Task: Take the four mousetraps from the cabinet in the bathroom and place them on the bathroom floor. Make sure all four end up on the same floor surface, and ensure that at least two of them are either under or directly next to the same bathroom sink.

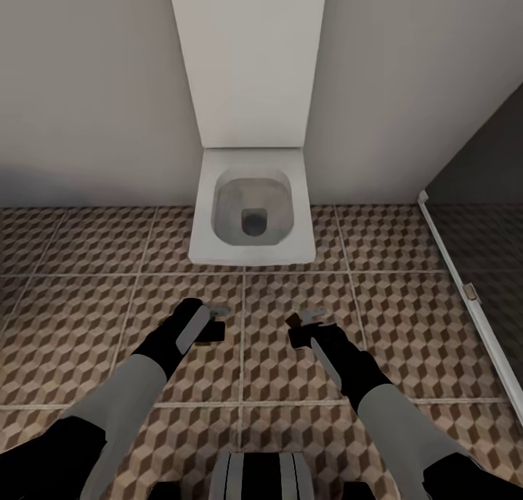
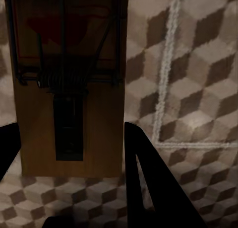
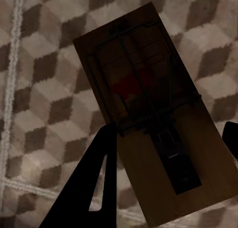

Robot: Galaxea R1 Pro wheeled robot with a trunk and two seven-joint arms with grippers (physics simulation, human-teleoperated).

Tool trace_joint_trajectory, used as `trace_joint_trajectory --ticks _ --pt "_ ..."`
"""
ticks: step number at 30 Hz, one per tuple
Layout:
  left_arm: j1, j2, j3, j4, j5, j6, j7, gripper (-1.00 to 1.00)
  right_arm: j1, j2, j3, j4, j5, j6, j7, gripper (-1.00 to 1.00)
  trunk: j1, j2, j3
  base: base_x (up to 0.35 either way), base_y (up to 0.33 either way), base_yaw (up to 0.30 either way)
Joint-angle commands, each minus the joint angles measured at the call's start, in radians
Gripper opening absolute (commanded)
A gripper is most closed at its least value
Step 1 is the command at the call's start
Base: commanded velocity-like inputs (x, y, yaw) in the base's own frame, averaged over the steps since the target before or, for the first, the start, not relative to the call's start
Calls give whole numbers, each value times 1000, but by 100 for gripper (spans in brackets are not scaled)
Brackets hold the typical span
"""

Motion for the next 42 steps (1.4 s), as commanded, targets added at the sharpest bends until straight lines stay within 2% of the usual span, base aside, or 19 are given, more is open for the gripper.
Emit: trace_joint_trajectory --ticks 1,39,42 --pt "-1 1 -4 -1 8 2 8 -100 0 0 2 -2 -8 4 -4 -100 0 0 -1 142 122 0" --pt "-1 1 -7 8 9 2 6 -100 0 -4 4 -36 -9 4 1 -100 0 0 -1 26 10 0" --pt "-1 1 -7 9 8 2 6 -100 0 -4 4 -36 -9 4 1 -100 12 -21 -10 0 0 0"
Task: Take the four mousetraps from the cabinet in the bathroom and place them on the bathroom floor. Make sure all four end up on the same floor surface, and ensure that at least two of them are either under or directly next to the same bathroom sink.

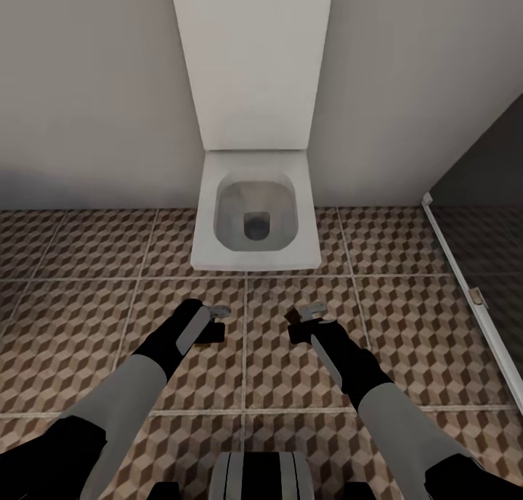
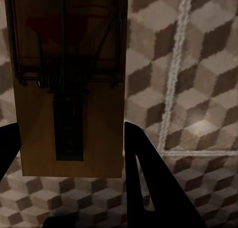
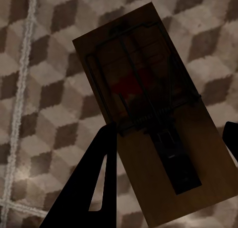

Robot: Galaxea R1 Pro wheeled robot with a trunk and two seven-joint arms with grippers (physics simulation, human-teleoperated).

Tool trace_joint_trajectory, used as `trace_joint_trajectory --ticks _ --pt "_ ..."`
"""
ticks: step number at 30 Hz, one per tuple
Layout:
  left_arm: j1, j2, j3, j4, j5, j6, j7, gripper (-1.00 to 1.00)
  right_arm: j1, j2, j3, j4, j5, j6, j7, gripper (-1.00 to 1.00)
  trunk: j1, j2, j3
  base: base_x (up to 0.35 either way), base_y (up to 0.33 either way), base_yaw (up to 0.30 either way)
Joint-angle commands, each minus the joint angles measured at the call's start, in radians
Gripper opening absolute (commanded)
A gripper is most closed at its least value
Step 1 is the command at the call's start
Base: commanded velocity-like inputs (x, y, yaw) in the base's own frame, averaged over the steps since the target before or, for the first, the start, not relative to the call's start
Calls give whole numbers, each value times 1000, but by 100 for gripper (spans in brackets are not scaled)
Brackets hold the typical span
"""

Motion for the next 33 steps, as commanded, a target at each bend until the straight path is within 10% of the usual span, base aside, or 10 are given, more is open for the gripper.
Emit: trace_joint_trajectory --ticks 1,33 --pt "-1 1 -3 -1 8 3 8 -100 0 0 2 -1 -8 4 -4 -100 4 -7 -4 0 0 0" --pt "-1 -1 -3 0 7 3 8 -100 0 0 3 -2 -8 4 -4 -100 126 -231 -104 0 0 0"
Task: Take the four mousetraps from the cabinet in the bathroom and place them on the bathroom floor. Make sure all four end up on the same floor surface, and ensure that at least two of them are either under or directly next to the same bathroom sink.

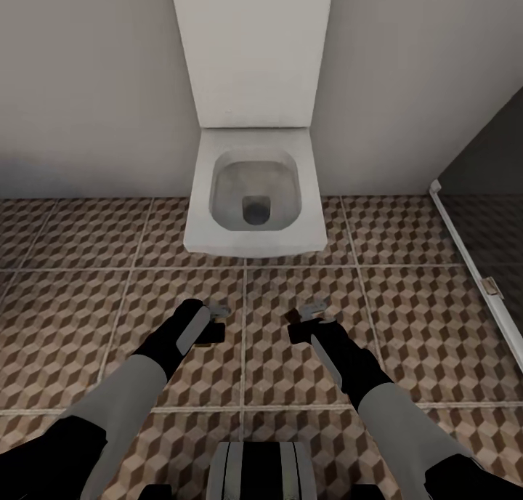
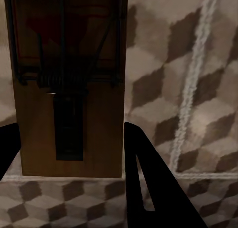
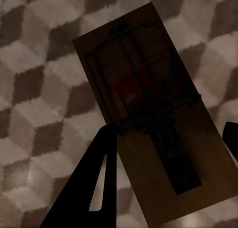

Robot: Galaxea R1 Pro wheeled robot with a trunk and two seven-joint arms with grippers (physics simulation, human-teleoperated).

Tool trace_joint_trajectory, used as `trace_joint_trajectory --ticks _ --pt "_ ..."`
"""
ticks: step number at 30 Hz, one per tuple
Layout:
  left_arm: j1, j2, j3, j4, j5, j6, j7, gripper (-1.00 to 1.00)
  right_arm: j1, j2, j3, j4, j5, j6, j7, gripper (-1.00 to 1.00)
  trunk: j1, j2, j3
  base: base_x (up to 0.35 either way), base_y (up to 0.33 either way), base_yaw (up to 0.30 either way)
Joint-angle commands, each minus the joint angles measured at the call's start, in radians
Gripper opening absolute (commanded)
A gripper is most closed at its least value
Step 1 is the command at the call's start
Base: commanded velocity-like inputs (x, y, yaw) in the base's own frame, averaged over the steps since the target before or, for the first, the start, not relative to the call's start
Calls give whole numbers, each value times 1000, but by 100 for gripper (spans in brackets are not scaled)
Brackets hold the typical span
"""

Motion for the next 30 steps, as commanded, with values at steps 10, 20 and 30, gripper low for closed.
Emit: trace_joint_trajectory --ticks 10,20,30 --pt "-1 -6 -4 -1 8 3 8 -100 0 0 2 -1 -8 4 -4 -100 8 -10 -39 0 0 0" --pt "-1 -6 -5 -4 8 3 8 -100 0 0 2 -1 -8 4 -4 -100 10 -11 -54 0 0 0" --pt "-1 -6 -5 -3 8 3 8 -100 0 0 2 -1 -9 4 -4 -100 10 -11 -54 0 0 0"
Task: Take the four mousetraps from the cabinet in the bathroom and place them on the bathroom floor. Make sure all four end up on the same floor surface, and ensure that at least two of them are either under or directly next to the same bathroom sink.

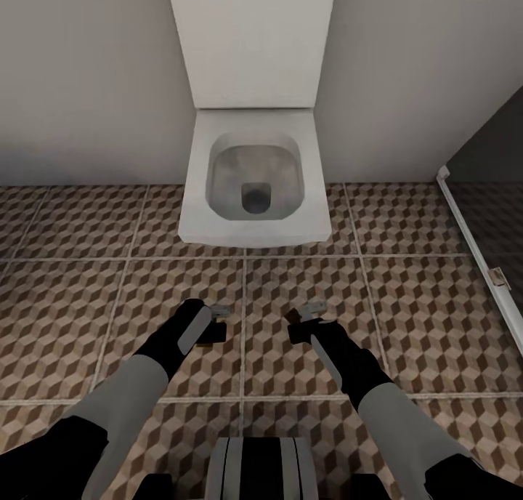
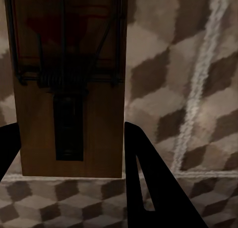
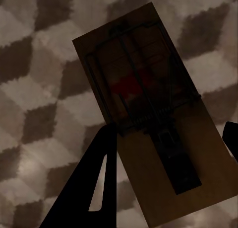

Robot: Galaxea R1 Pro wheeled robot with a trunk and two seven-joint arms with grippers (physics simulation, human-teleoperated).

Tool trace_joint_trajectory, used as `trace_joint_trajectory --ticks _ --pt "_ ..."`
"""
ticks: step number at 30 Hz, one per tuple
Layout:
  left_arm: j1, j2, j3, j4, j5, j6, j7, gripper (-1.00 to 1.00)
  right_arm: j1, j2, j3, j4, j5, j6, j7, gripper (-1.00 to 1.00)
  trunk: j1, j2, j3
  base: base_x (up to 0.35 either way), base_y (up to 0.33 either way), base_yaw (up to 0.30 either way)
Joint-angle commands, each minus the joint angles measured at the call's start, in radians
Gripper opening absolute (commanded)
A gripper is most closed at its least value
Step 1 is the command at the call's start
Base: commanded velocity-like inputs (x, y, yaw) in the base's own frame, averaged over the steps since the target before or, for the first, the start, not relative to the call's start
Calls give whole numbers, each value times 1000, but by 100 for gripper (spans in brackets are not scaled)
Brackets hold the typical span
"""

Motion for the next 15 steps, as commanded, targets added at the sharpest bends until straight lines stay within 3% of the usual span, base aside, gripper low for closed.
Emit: trace_joint_trajectory --ticks 1,15 --pt "0 1 -4 -1 8 3 8 -100 0 0 2 -1 -8 4 -4 -100 0 0 -1 0 0 0" --pt "0 1 -3 0 8 3 8 -100 0 0 3 -2 -8 3 -4 -100 0 0 -1 0 0 0"
